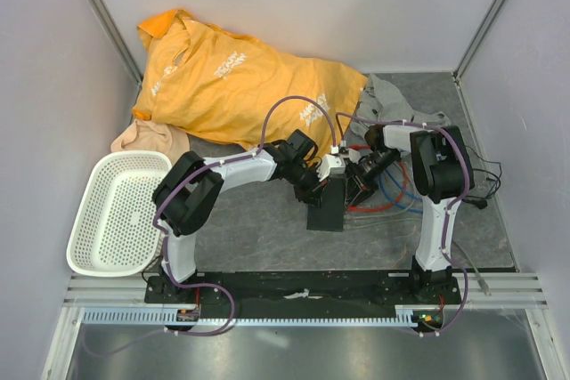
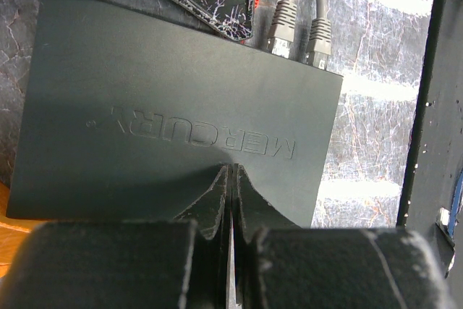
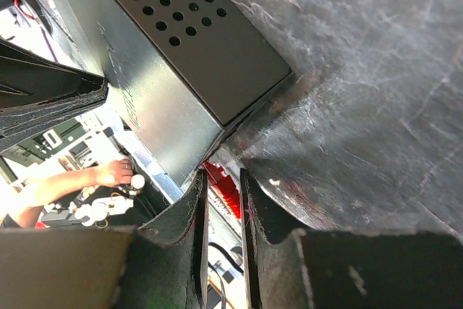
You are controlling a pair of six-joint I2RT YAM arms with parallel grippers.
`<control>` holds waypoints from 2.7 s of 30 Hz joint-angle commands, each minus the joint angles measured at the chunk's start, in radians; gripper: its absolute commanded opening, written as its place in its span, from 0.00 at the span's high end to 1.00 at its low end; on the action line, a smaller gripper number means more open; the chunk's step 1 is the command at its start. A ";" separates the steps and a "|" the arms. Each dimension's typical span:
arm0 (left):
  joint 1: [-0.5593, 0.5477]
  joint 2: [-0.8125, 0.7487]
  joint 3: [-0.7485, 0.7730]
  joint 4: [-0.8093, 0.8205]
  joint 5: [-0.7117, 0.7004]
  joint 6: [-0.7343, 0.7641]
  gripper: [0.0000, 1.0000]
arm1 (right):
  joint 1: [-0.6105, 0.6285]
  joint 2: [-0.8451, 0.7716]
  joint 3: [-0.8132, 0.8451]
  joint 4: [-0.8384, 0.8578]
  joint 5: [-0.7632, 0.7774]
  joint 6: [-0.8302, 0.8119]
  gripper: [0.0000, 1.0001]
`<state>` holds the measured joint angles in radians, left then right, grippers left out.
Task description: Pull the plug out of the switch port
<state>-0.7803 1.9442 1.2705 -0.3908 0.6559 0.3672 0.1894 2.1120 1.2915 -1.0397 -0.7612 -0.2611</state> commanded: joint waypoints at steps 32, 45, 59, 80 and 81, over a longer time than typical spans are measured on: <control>-0.002 0.052 -0.042 -0.063 -0.084 0.038 0.99 | -0.013 0.193 0.278 -0.094 0.502 -0.417 1.00; -0.007 0.055 -0.039 -0.063 -0.093 0.041 0.98 | -0.015 0.186 0.342 -0.094 0.436 -0.428 1.00; -0.002 0.070 0.041 -0.118 -0.065 0.073 0.98 | -0.028 -0.181 0.393 -0.043 0.243 -0.302 1.00; 0.073 -0.453 -0.106 -0.006 -0.144 -0.168 0.98 | -0.008 -0.531 -0.161 0.311 0.402 -0.380 0.44; 0.091 -0.456 -0.118 -0.019 -0.138 -0.174 0.98 | -0.001 -0.531 -0.161 0.314 0.387 -0.383 0.44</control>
<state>-0.7319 1.5009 1.1995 -0.3950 0.5766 0.2695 0.1703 1.5833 1.0954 -0.8547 -0.3538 -0.6342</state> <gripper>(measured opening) 0.022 0.566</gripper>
